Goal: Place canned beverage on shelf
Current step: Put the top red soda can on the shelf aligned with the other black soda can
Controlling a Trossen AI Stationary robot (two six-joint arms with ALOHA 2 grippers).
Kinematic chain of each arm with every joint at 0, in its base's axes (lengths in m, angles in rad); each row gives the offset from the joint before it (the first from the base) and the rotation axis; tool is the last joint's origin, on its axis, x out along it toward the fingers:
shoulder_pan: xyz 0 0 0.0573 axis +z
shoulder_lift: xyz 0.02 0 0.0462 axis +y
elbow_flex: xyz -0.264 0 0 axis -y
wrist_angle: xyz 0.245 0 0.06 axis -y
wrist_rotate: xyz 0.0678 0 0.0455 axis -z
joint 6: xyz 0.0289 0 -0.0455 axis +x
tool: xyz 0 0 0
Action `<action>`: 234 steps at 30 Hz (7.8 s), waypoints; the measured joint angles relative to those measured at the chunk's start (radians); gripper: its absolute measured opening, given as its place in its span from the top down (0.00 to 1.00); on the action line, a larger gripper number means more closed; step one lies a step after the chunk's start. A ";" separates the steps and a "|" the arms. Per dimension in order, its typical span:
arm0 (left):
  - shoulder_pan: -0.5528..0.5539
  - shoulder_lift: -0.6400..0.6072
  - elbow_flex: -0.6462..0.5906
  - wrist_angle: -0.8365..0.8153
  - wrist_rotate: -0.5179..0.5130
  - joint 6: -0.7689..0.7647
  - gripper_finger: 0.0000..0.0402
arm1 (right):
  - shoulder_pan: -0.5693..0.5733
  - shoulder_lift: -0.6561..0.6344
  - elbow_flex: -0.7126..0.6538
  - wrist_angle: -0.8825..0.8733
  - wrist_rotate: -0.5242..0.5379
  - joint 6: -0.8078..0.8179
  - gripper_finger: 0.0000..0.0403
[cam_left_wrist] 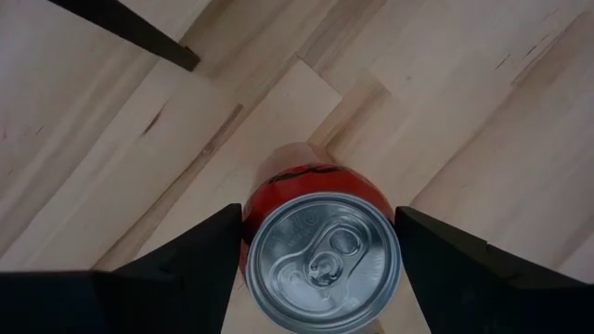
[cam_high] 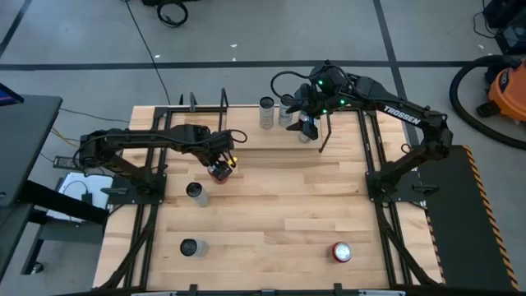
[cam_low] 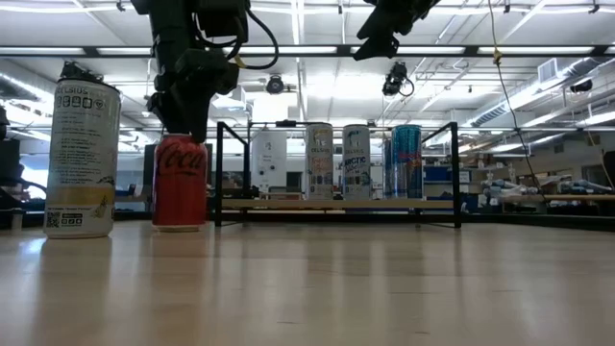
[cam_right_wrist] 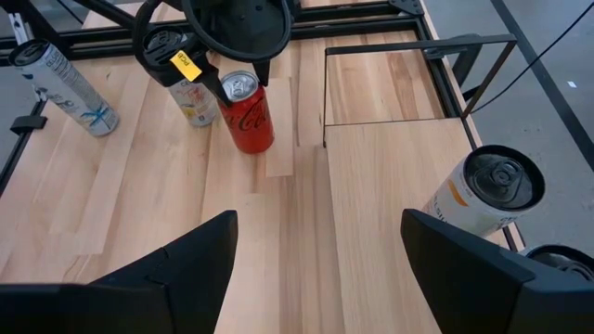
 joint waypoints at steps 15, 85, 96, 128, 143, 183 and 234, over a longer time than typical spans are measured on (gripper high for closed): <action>0.001 0.000 -0.001 0.001 0.069 0.050 0.31 | 0.000 0.000 0.000 0.001 0.000 0.000 0.23; 0.006 0.001 -0.002 -0.001 0.144 0.095 0.21 | 0.000 0.000 0.000 0.001 0.000 0.003 0.23; -0.026 0.018 0.002 -0.046 0.152 0.097 0.21 | 0.000 0.000 0.000 0.000 0.000 0.012 0.23; -0.040 0.044 0.000 -0.057 0.142 0.101 0.31 | 0.000 0.000 0.000 -0.001 0.000 0.034 0.23; -0.029 0.050 0.149 -0.189 0.117 0.136 0.31 | 0.000 0.000 0.000 0.000 0.000 0.034 0.23; 0.298 0.441 0.973 -0.433 0.068 0.700 0.31 | 0.000 0.000 0.000 -0.003 0.000 0.064 0.23; 0.488 0.689 1.026 -0.413 0.159 1.061 0.30 | 0.001 0.000 0.000 -0.036 0.000 0.064 0.23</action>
